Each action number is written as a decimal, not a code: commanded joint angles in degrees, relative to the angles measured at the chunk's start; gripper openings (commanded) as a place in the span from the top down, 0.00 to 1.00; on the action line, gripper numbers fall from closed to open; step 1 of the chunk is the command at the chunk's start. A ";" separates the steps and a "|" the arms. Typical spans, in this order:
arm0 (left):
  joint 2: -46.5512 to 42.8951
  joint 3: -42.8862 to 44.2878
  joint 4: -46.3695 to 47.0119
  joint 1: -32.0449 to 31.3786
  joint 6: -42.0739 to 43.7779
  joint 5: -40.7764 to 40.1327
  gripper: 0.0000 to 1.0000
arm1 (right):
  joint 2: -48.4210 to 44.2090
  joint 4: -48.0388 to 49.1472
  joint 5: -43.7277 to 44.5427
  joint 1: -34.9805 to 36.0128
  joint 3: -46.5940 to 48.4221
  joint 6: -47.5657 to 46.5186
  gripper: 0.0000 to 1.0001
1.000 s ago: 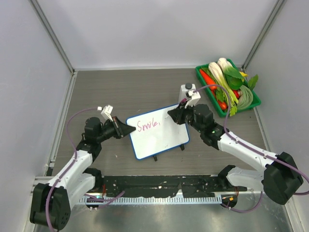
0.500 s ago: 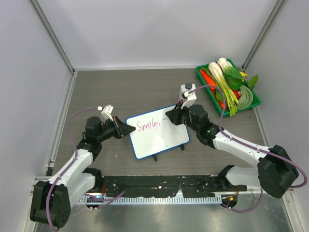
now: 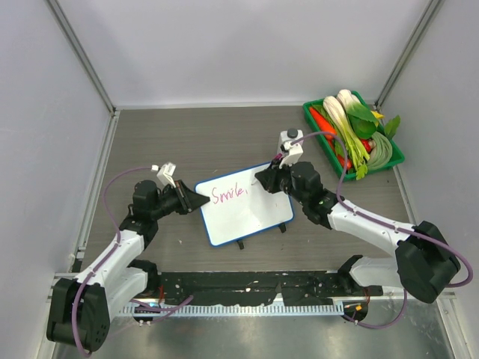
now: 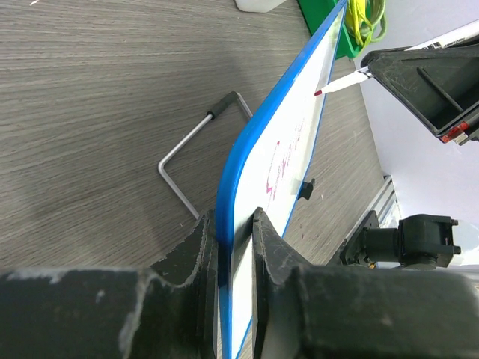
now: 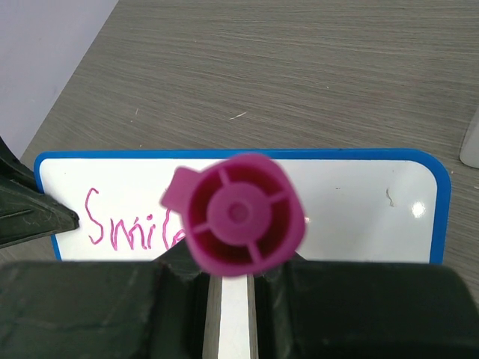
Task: Write a sentence on the whiteboard
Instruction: Write with the whiteboard marker on the whiteboard.
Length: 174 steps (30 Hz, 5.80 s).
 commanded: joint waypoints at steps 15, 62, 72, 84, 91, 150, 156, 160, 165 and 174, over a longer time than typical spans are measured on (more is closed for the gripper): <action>0.88 -0.88 -4.34 1.62 8.09 -12.68 1.00 | -1.74 -1.05 -0.04 0.28 -1.26 0.10 0.98; 0.88 -1.14 -3.73 1.62 8.09 -11.80 1.00 | -2.53 -4.75 4.09 1.07 -0.64 0.45 0.98; 0.97 -1.14 -3.64 1.54 8.17 -11.72 1.00 | -2.97 -4.31 4.35 1.08 -0.74 0.27 0.98; 1.06 -1.14 -3.46 1.54 8.17 -11.37 1.00 | -1.48 -2.90 6.37 0.99 2.52 0.88 0.98; 0.97 -1.23 -3.38 1.62 8.26 -11.28 1.00 | -1.04 -3.87 8.57 1.08 3.75 1.06 0.99; 0.62 -1.49 -3.02 1.54 8.26 -10.93 1.00 | -1.39 -5.37 8.04 -1.56 1.90 2.99 0.99; 0.53 -1.67 -3.02 1.54 8.26 -10.93 1.00 | -1.74 -4.92 4.88 -1.47 0.85 2.91 0.99; 0.53 -1.58 -2.94 1.62 8.26 -10.84 1.00 | -2.62 -5.62 4.00 -1.56 -0.29 2.91 0.99; 0.62 -1.58 -2.85 1.62 8.26 -10.75 1.00 | -3.67 -6.94 3.56 -1.56 -1.61 2.91 0.99; 0.62 -1.58 -2.94 1.62 8.26 -10.75 1.00 | -4.47 -6.59 6.72 -1.56 -1.62 3.35 0.99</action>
